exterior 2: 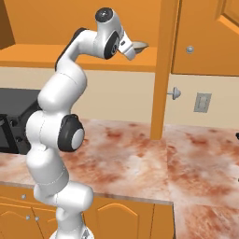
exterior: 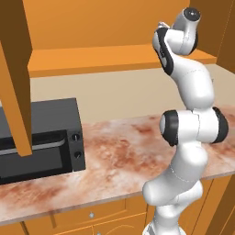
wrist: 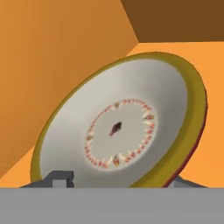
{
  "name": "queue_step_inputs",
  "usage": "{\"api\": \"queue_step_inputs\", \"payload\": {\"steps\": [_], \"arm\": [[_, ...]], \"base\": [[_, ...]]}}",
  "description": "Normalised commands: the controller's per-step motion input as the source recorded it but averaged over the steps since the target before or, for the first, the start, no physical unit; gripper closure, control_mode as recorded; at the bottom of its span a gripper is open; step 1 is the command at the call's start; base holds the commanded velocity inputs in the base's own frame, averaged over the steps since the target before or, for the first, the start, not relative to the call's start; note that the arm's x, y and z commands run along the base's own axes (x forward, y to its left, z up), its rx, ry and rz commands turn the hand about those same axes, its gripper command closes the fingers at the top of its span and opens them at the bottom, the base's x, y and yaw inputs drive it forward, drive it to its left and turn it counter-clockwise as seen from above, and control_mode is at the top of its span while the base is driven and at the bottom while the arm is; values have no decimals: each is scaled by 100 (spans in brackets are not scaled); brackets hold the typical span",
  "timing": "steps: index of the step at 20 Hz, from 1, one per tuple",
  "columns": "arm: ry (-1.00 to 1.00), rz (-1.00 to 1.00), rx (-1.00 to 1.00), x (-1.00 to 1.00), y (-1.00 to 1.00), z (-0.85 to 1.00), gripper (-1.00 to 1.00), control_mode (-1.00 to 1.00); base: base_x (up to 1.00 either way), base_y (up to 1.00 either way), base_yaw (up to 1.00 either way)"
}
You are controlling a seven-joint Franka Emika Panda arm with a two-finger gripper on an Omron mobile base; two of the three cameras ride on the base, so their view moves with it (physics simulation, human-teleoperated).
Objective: Take the smaller bowl and place it next to the appetizer plate on the dining counter , and place the larger bowl next to the plate with cooked food.
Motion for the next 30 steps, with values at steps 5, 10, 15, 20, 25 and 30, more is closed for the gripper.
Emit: {"api": "queue_step_inputs", "payload": {"steps": [5,10,15,20,25,30], "arm": [[0,1,0,-40,5,-32,100,-100],[0,16,0,-100,56,-38,100,-100],[0,21,-1,-100,74,-22,100,-100],[3,31,0,-100,78,-6,100,-100],[9,55,-6,-99,70,-9,100,-100],[6,28,-19,-100,16,-8,100,-100]], "base": [[0,0,0],[0,0,0],[0,0,0],[0,0,0],[0,0,0],[0,0,0]]}}
